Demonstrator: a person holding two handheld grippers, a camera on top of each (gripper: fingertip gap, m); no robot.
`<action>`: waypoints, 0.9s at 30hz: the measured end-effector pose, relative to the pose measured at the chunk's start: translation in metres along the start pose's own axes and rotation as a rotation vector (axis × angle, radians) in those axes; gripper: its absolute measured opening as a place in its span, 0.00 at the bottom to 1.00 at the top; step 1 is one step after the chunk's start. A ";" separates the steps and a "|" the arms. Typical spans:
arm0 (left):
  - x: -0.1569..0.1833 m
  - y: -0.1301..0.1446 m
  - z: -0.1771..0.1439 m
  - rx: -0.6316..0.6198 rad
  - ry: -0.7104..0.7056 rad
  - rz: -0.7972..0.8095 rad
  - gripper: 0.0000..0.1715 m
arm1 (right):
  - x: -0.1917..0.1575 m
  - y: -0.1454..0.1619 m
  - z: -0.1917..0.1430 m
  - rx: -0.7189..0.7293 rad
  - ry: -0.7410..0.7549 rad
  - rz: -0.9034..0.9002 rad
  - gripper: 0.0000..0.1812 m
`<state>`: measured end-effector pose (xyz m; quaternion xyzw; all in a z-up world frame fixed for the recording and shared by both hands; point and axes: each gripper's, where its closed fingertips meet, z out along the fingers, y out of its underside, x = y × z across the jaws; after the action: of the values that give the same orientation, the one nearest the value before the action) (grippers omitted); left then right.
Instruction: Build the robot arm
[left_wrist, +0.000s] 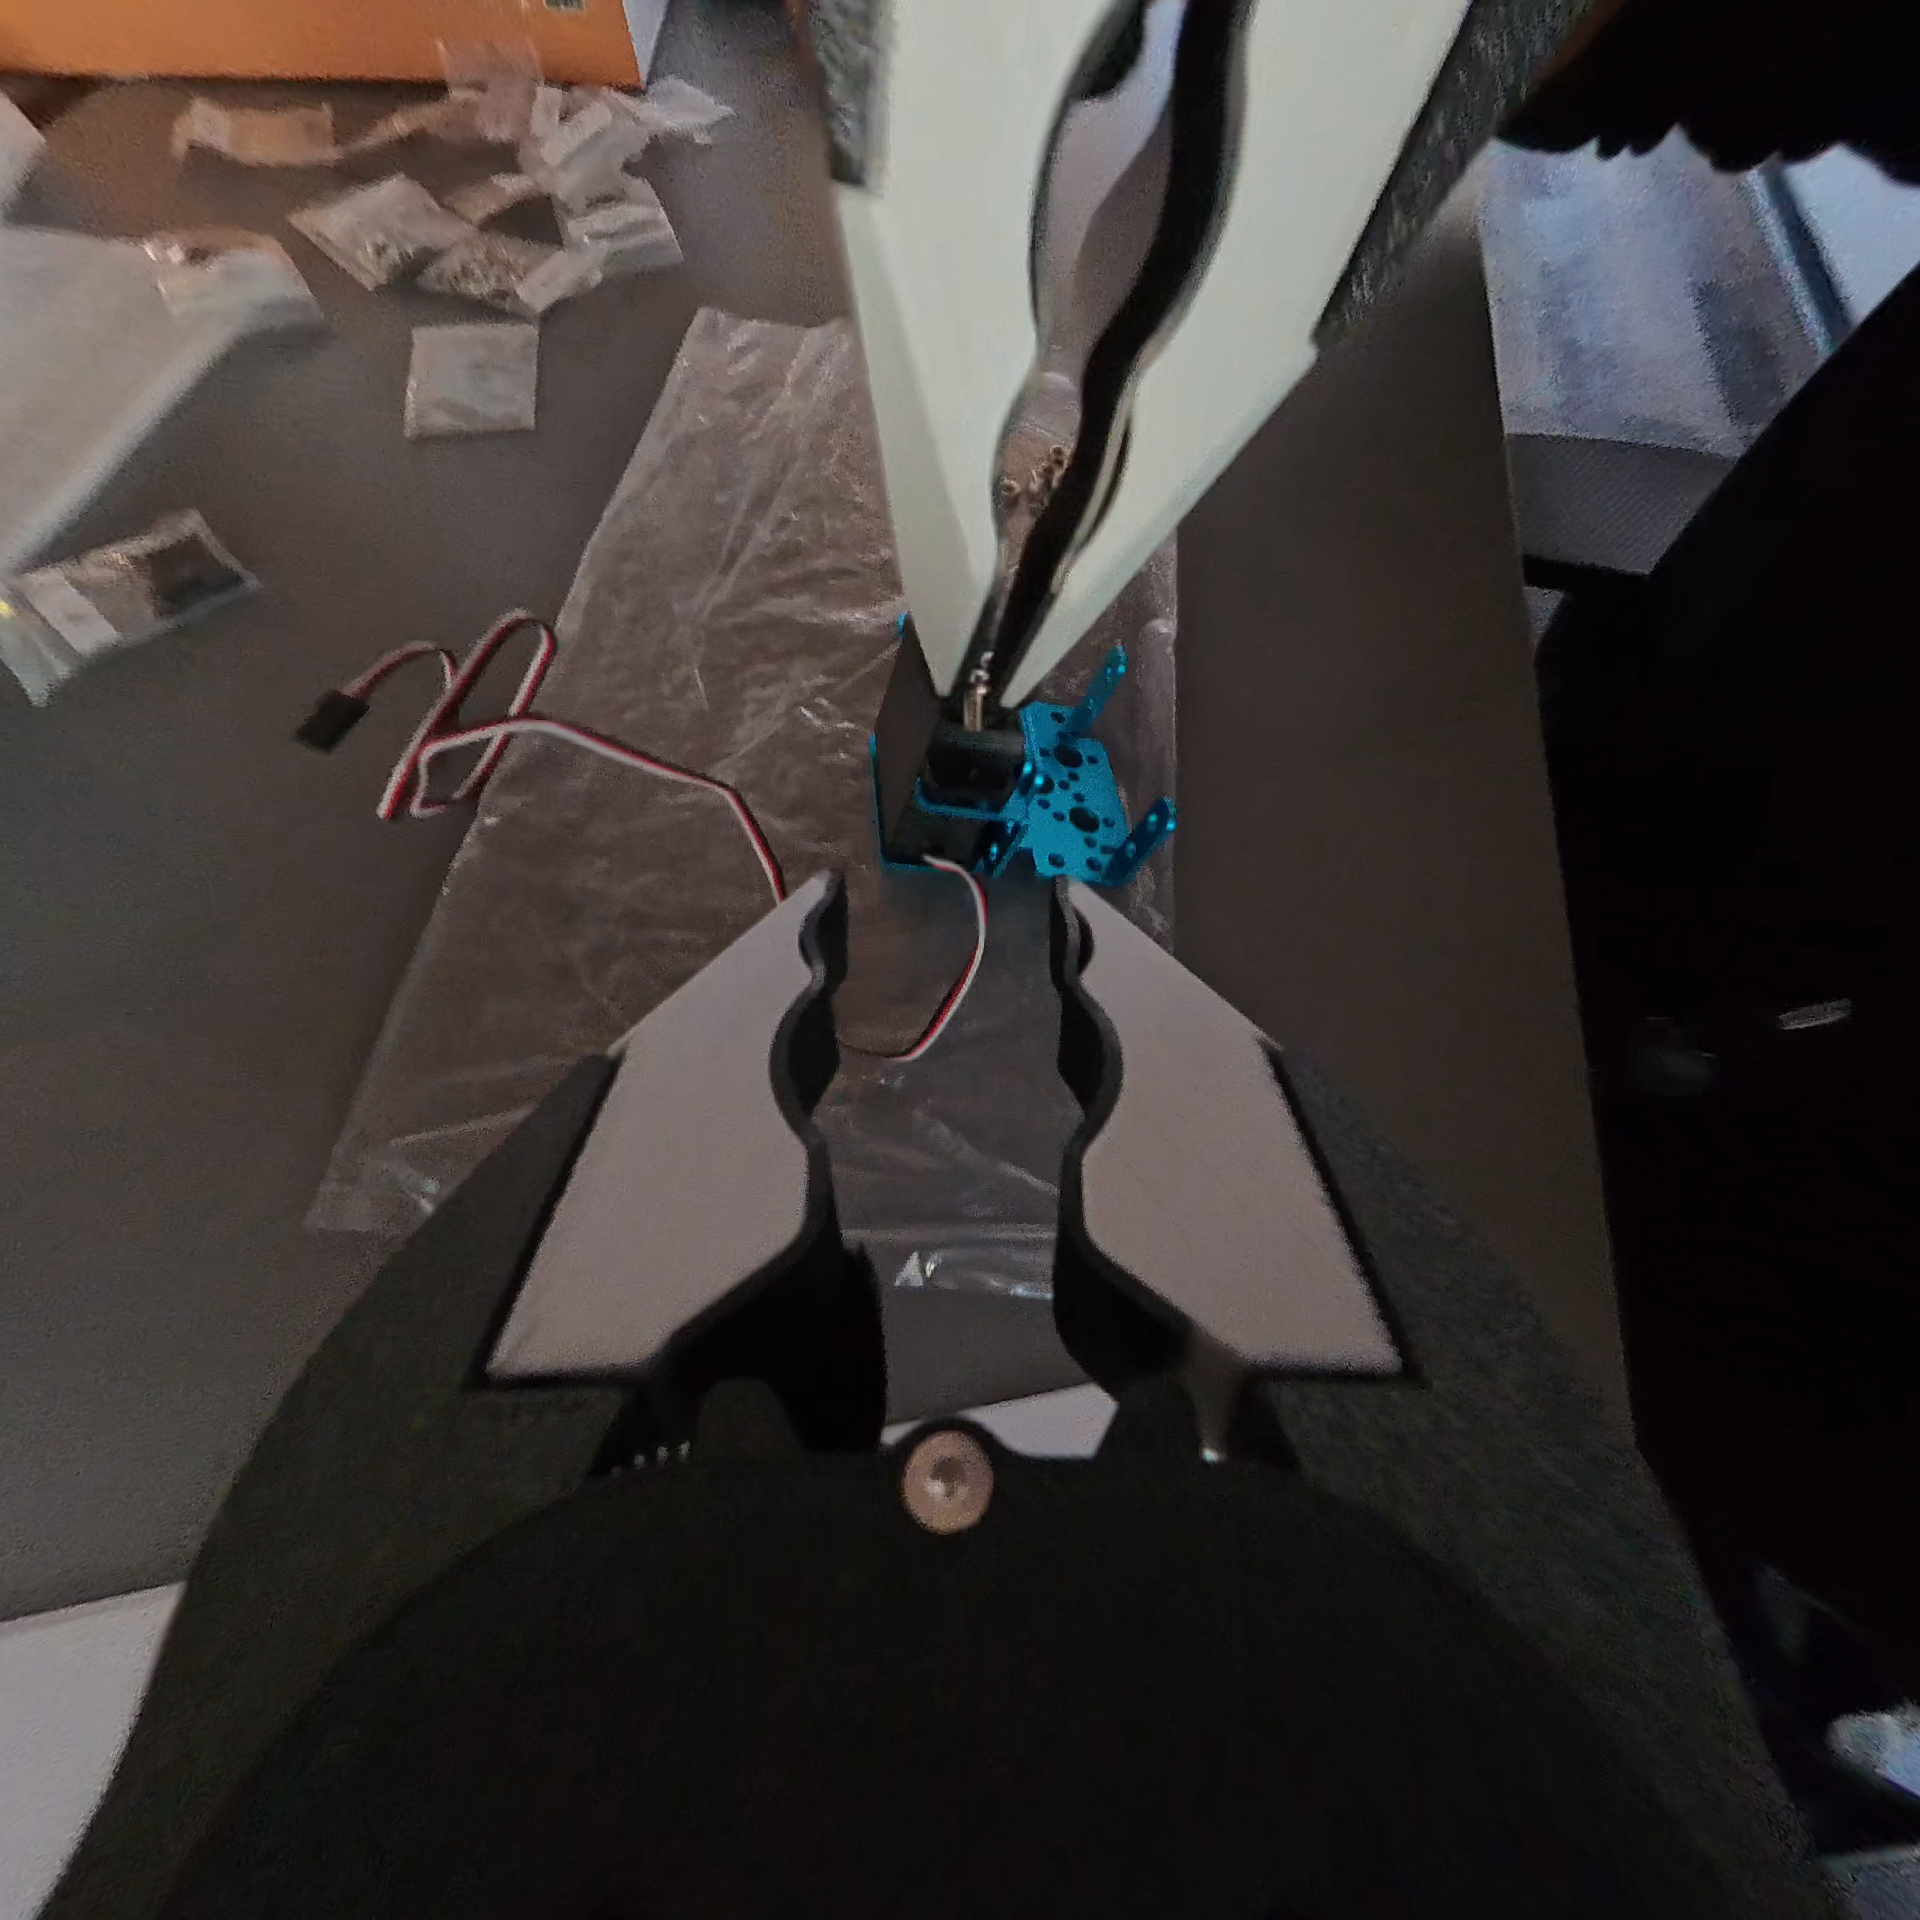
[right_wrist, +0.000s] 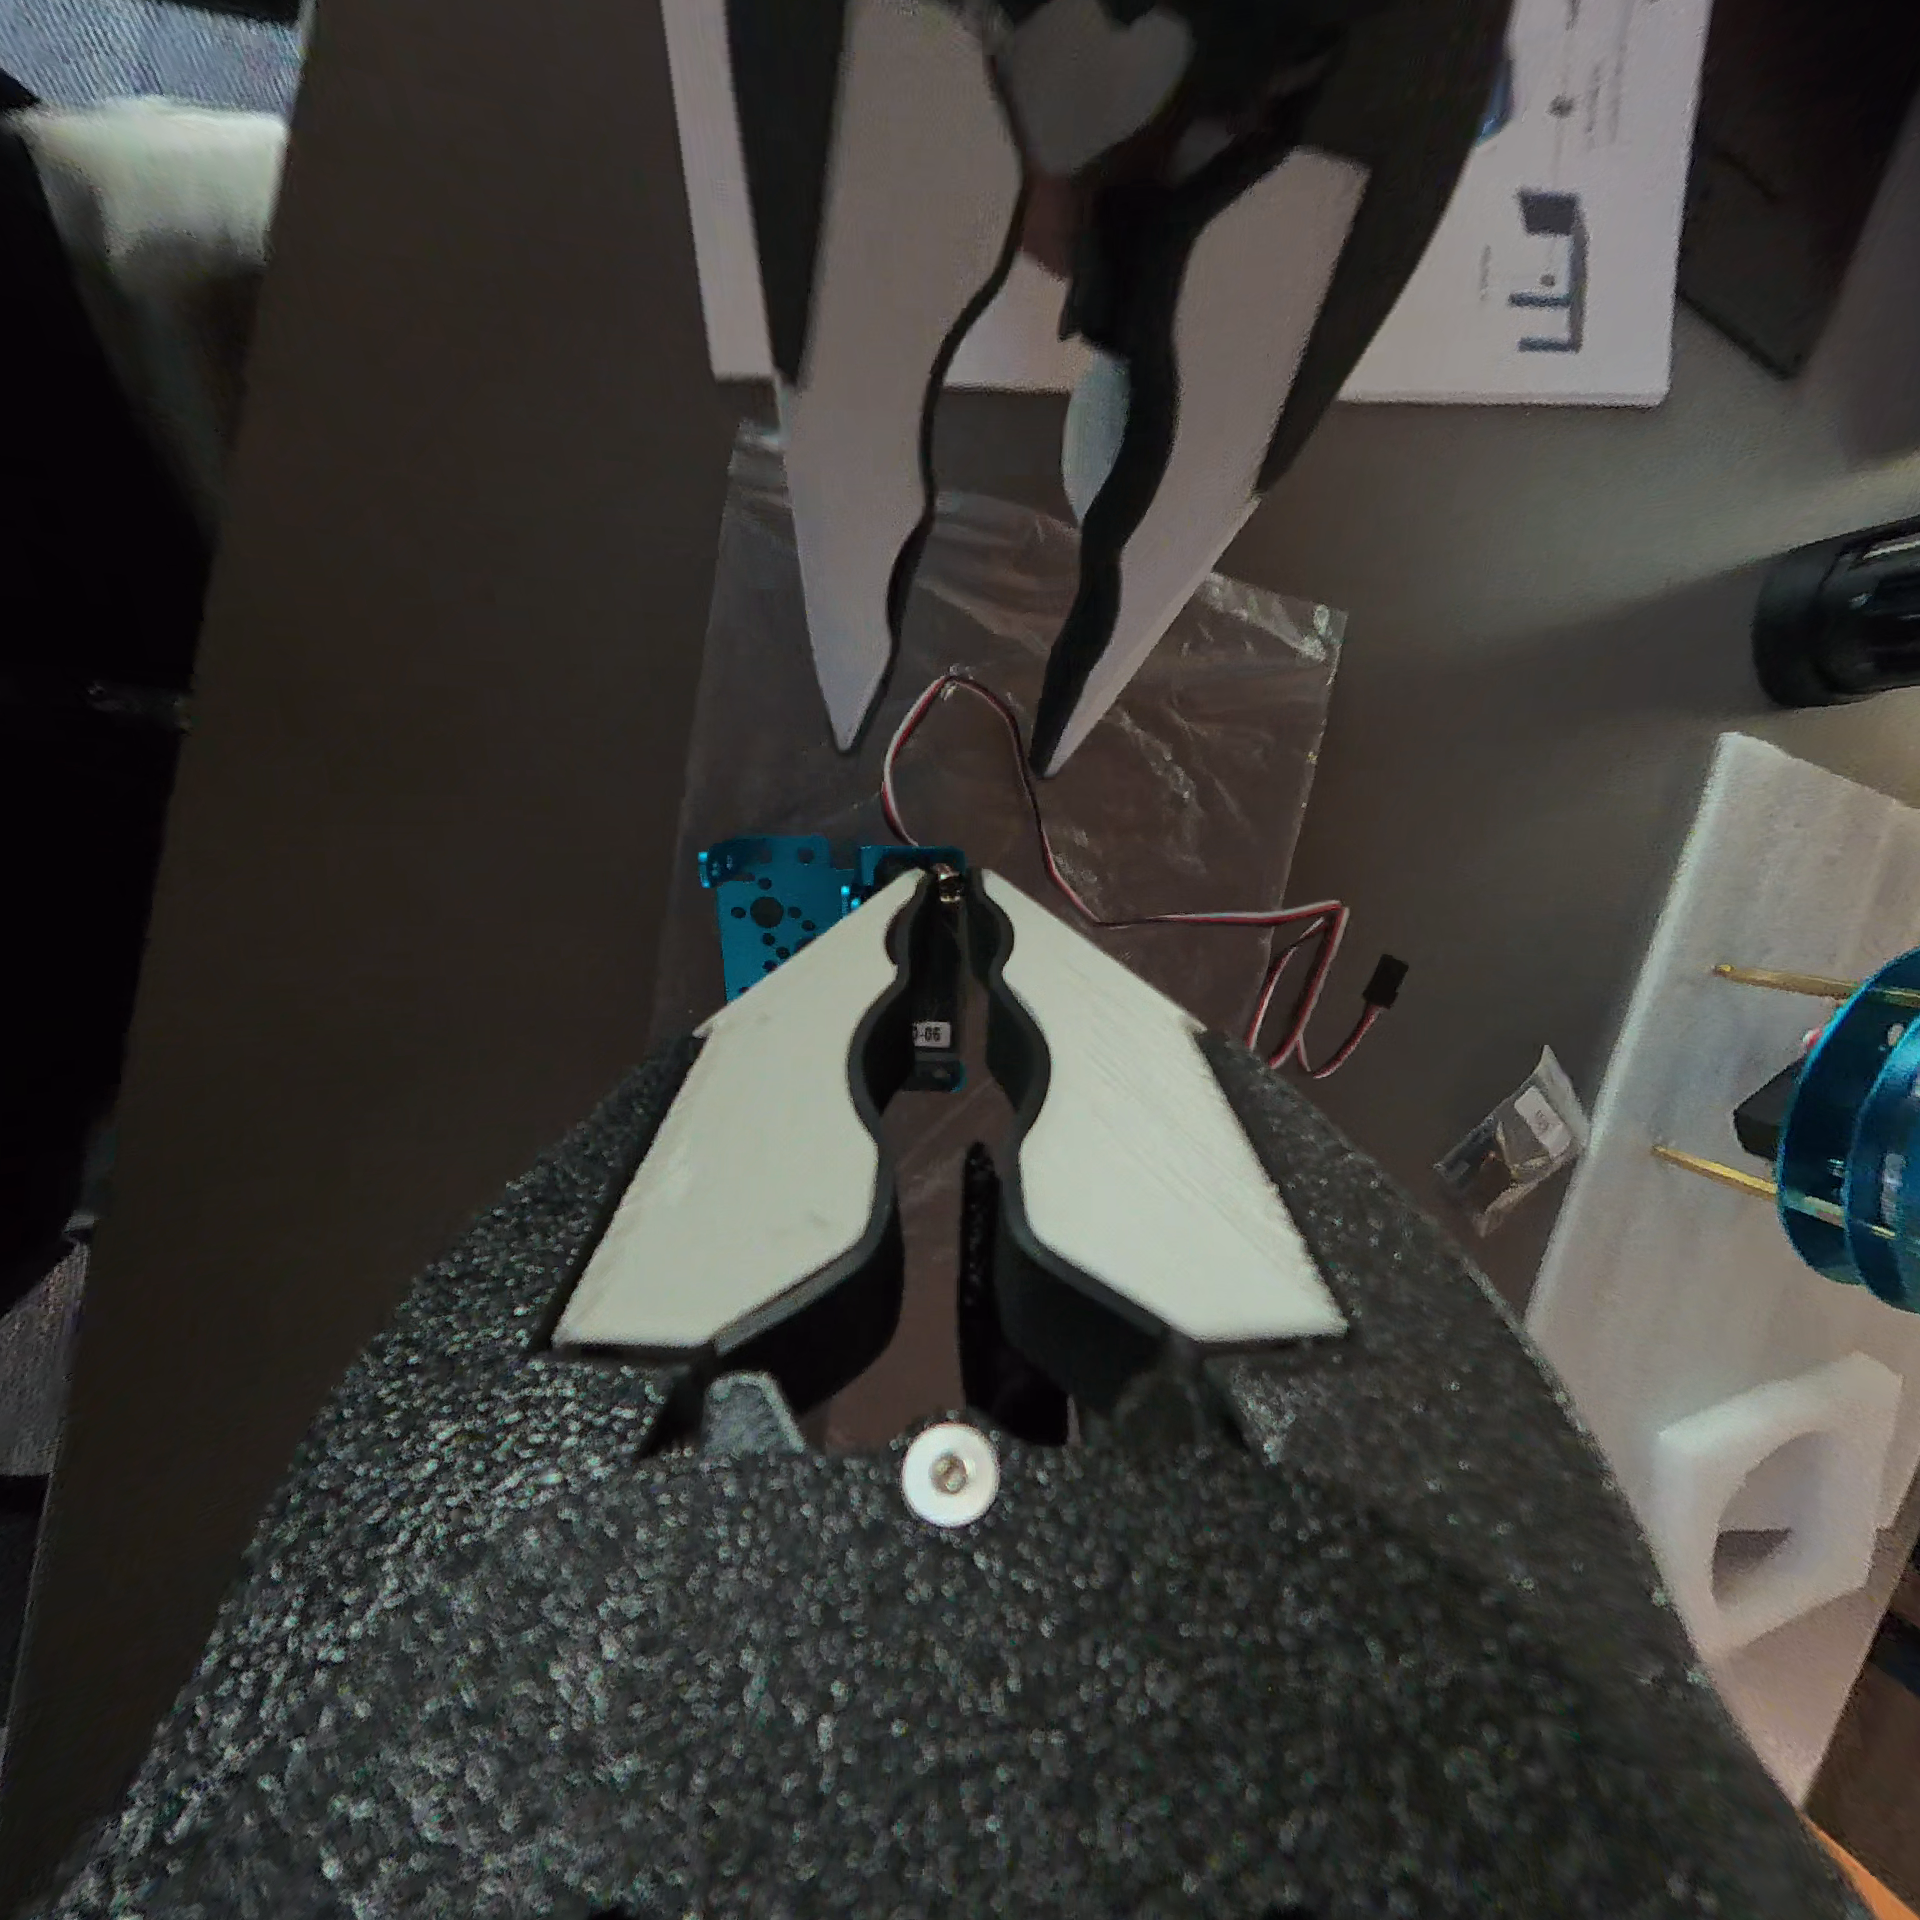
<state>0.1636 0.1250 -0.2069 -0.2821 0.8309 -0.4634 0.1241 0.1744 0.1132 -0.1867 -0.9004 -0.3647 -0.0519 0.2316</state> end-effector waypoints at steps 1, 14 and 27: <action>-0.001 0.001 -0.001 0.001 0.011 -0.011 0.22 | 0.000 0.003 0.004 -0.027 -0.002 -0.004 0.03; -0.014 -0.010 0.003 0.043 -0.105 0.004 0.01 | 0.001 0.008 0.014 -0.234 -0.018 -0.014 0.02; -0.008 -0.010 0.009 0.038 -0.051 -0.119 0.01 | -0.001 0.008 0.018 -0.315 -0.020 0.046 0.03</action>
<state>0.1780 0.1196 -0.2040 -0.3405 0.8001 -0.4784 0.1230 0.1778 0.1155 -0.2066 -0.9341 -0.3337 -0.0943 0.0850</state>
